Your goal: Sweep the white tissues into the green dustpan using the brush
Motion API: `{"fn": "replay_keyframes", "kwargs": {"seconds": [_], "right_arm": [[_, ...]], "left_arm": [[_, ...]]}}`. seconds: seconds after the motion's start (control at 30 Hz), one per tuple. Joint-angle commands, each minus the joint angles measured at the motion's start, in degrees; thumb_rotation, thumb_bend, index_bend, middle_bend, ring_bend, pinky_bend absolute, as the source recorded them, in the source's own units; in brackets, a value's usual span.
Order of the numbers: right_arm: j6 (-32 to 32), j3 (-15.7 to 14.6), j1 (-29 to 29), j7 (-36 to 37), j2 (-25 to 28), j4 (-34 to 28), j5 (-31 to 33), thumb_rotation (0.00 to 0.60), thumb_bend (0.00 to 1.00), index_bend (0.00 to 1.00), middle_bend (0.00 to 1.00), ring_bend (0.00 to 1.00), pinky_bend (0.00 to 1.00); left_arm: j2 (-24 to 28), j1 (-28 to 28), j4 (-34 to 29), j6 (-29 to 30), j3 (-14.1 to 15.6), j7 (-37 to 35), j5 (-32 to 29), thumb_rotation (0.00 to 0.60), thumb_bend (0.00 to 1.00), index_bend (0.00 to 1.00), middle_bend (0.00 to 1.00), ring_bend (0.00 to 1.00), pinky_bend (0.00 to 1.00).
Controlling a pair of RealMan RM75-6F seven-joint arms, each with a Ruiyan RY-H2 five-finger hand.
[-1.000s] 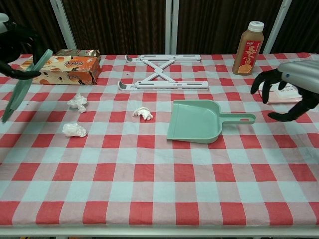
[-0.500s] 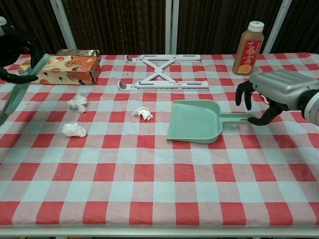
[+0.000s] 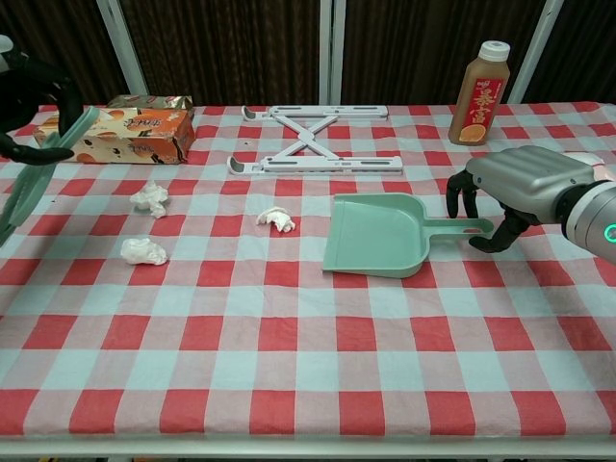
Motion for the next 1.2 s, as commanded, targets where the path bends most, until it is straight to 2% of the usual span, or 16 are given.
{"fn": "replay_keyframes", "kwargs": {"seconds": [0.03, 0.33, 0.5, 0.63, 0.93, 1.2], "right_arm": [[-0.1, 0.0, 0.3, -0.1, -0.2, 0.2, 0.4, 0.600, 0.22, 0.42, 0.48, 0.20, 0.29], [-0.3, -0.3, 1.6, -0.7, -1.2, 1.0, 1.3, 0.600, 0.23, 0.46, 0.51, 0.22, 0.31], [-0.5, -0.4, 2.5, -0.9, -1.4, 1.3, 0.9, 0.600, 0.32, 0.54, 0.55, 0.26, 0.34], [-2.1, 0.0, 3.9, -0.7, 0.9, -0.8, 0.4, 0.600, 0.38, 0.59, 0.58, 0.29, 0.35], [-4.8, 1.1, 8.4, -6.1, 7.6, -7.1, 4.4, 0.600, 0.39, 0.61, 0.59, 0.29, 0.35], [-5.9, -0.2, 11.4, -9.1, 8.3, -6.9, 8.7, 0.600, 0.39, 0.61, 0.59, 0.29, 0.35]], "left_arm": [[-0.1, 0.0, 0.2, -0.2, 0.0, 0.1, 0.1, 0.600, 0.41, 0.57, 0.57, 0.80, 0.90], [-0.2, -0.2, 0.9, -0.8, -0.1, -0.5, -0.1, 0.600, 0.41, 0.56, 0.57, 0.80, 0.90], [-0.3, -0.2, 1.5, -0.9, -0.2, -1.7, 0.1, 0.600, 0.41, 0.56, 0.57, 0.80, 0.90], [-0.7, -0.2, 2.6, -0.9, -0.2, -3.1, 0.3, 0.600, 0.41, 0.56, 0.57, 0.80, 0.90], [-2.6, 0.4, 4.4, -0.5, 0.1, -4.0, 0.2, 0.600, 0.41, 0.56, 0.57, 0.80, 0.90], [-7.8, -1.3, 8.9, -0.9, -0.8, -6.4, 0.9, 0.600, 0.41, 0.56, 0.57, 0.80, 0.90]]}}
